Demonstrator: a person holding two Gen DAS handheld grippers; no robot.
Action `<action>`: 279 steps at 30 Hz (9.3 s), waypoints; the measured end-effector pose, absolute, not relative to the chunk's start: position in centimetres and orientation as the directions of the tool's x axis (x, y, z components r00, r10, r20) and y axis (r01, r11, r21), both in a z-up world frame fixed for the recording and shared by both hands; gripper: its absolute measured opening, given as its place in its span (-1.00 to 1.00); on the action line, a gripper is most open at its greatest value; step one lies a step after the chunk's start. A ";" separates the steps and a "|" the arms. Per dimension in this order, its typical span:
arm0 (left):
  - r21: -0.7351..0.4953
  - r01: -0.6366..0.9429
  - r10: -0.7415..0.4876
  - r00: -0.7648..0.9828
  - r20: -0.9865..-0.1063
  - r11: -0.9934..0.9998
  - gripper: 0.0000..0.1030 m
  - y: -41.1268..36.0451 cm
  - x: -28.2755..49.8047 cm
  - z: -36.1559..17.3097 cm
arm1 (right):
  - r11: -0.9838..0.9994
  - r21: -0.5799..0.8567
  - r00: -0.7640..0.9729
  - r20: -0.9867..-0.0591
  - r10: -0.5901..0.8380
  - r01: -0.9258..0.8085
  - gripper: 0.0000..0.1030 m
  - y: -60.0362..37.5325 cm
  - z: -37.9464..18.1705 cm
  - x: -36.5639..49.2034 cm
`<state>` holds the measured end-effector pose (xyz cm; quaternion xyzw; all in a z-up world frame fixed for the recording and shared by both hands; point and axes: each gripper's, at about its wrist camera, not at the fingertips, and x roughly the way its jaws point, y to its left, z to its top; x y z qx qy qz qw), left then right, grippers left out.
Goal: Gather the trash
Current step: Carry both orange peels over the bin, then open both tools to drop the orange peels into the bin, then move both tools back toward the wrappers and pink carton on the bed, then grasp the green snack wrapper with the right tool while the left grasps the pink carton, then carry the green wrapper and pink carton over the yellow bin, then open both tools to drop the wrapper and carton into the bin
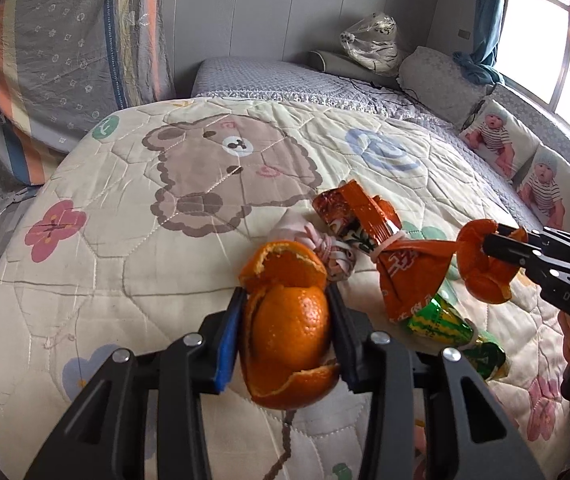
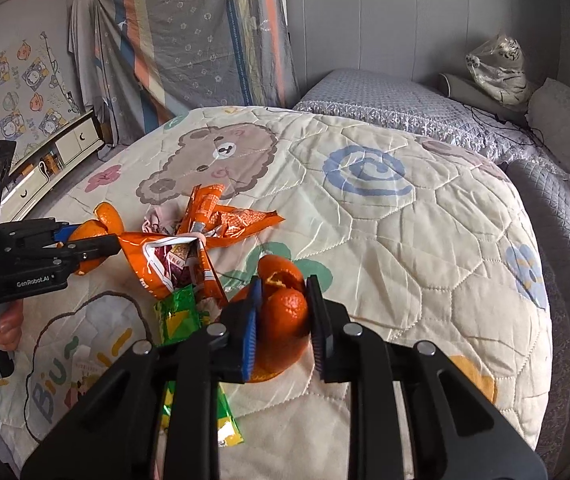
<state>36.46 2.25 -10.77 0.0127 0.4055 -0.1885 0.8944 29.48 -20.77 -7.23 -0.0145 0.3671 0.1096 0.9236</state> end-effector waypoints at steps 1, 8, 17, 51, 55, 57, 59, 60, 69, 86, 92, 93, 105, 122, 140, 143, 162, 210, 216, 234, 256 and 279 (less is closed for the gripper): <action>-0.131 0.343 -0.326 0.605 -0.727 0.930 -0.27 2.4 36.2 -10.6 | 0.976 0.052 0.714 -0.674 0.190 -0.210 -0.59 -20.9 -6.8 29.2; -0.124 0.331 -0.319 0.641 -0.697 0.935 -0.27 3.2 34.1 -8.7 | 0.980 0.037 0.753 -0.635 0.176 -0.198 -0.59 -21.8 -4.6 26.6; -0.117 0.336 -0.328 0.683 -0.653 0.934 -0.27 2.8 31.2 -6.3 | 0.988 -0.004 0.799 -0.589 0.122 -0.154 -0.59 -23.7 -3.1 22.1; -0.104 0.694 -0.602 0.528 -0.599 0.712 -0.27 -21.4 18.5 -3.5 | 0.970 0.035 0.831 -0.525 -0.186 0.240 -0.59 -39.7 -3.0 4.1; -0.120 0.730 -0.631 0.482 -0.607 0.673 -0.27 -24.1 17.0 -4.0 | 0.951 0.036 0.809 -0.537 -0.240 0.306 -0.59 -41.8 -3.7 1.7; -0.119 0.749 -0.642 0.461 -0.613 0.651 -0.27 -25.6 16.2 -4.5 | 0.941 0.038 0.796 -0.545 -0.263 0.337 -0.59 -42.8 -4.1 0.6; -0.123 0.765 -0.651 0.439 -0.619 0.632 -0.27 -27.0 15.5 -4.9 | 0.928 0.035 0.780 -0.554 -0.290 0.370 -0.59 -43.8 -4.6 -0.6; -0.126 0.774 -0.656 0.424 -0.624 0.620 -0.27 -27.8 15.1 -5.2 | 0.924 0.034 0.775 -0.557 -0.299 0.381 -0.59 -44.2 -4.8 -1.1; -0.131 0.831 -0.677 0.338 -0.654 0.541 -0.27 -32.8 12.4 -7.3 | 0.874 0.041 0.716 -0.594 -0.368 0.484 -0.59 -47.4 -7.1 -5.3; -0.136 0.875 -0.662 0.241 -0.710 0.464 -0.26 -39.0 9.2 -10.6 | 0.832 0.058 0.645 -0.662 -0.382 0.551 -0.59 -49.5 -10.7 -7.4; -0.139 0.875 -0.653 0.232 -0.721 0.465 -0.25 -40.0 8.9 -10.9 | 0.825 0.059 0.633 -0.673 -0.383 0.561 -0.58 -49.9 -11.2 -7.6; -0.146 0.874 -0.653 0.226 -0.723 0.464 -0.25 -40.0 8.9 -11.0 | 0.825 0.059 0.632 -0.674 -0.382 0.562 -0.58 -50.0 -11.2 -7.6; -0.149 0.856 -0.668 0.264 -0.696 0.495 0.32 -39.9 8.8 -10.5 | 0.798 0.078 0.623 -0.672 -0.400 0.597 -0.32 -50.8 -11.1 -8.2; -0.112 0.688 -0.592 0.517 -0.618 0.717 0.82 -27.4 16.3 -6.0 | 0.871 0.038 0.714 -0.591 -0.376 0.490 0.37 -47.1 -7.6 -4.8; -0.101 0.299 -0.290 0.698 -0.655 0.949 0.85 -6.5 17.2 -8.1 | 0.984 0.022 0.828 -0.537 0.161 -0.178 0.41 -29.1 -4.2 13.5; -0.122 0.283 -0.289 0.684 -0.670 0.951 0.85 -6.3 17.4 -9.1 | 0.964 0.023 0.801 -0.551 0.234 -0.266 0.40 -27.0 -4.4 15.4; -0.218 0.195 -0.292 0.572 -0.767 0.956 0.85 -5.5 20.7 -12.9 | 0.844 0.105 0.546 -0.720 0.429 -0.525 0.14 -19.2 -7.8 25.1; -0.244 0.151 -0.287 0.541 -0.791 0.958 -0.68 -6.6 22.1 -13.6 | 0.900 0.069 0.683 -0.627 0.375 -0.431 -0.49 -21.3 -1.8 20.5; -0.270 0.170 -0.318 0.567 -0.760 0.948 -0.70 -5.6 20.4 -12.0 | 0.912 0.048 0.727 -0.588 0.356 -0.408 -0.49 -22.5 -0.3 17.9; -0.169 0.480 -0.473 0.634 -0.611 0.861 -0.69 -15.0 16.4 -2.8 | 0.997 0.024 0.872 -0.485 0.072 -0.069 -0.49 -33.6 2.4 7.0; -0.103 0.780 -0.626 0.408 -0.665 0.617 -0.69 -32.6 10.6 -5.9 | 0.909 0.080 0.767 -0.571 -0.294 0.408 -0.48 -45.4 -6.3 -6.6; -0.055 0.851 -0.642 0.349 -0.683 0.522 -0.63 -39.1 6.2 -7.6 | 0.843 0.055 0.653 -0.660 -0.370 0.534 -0.47 -48.6 -10.7 -9.1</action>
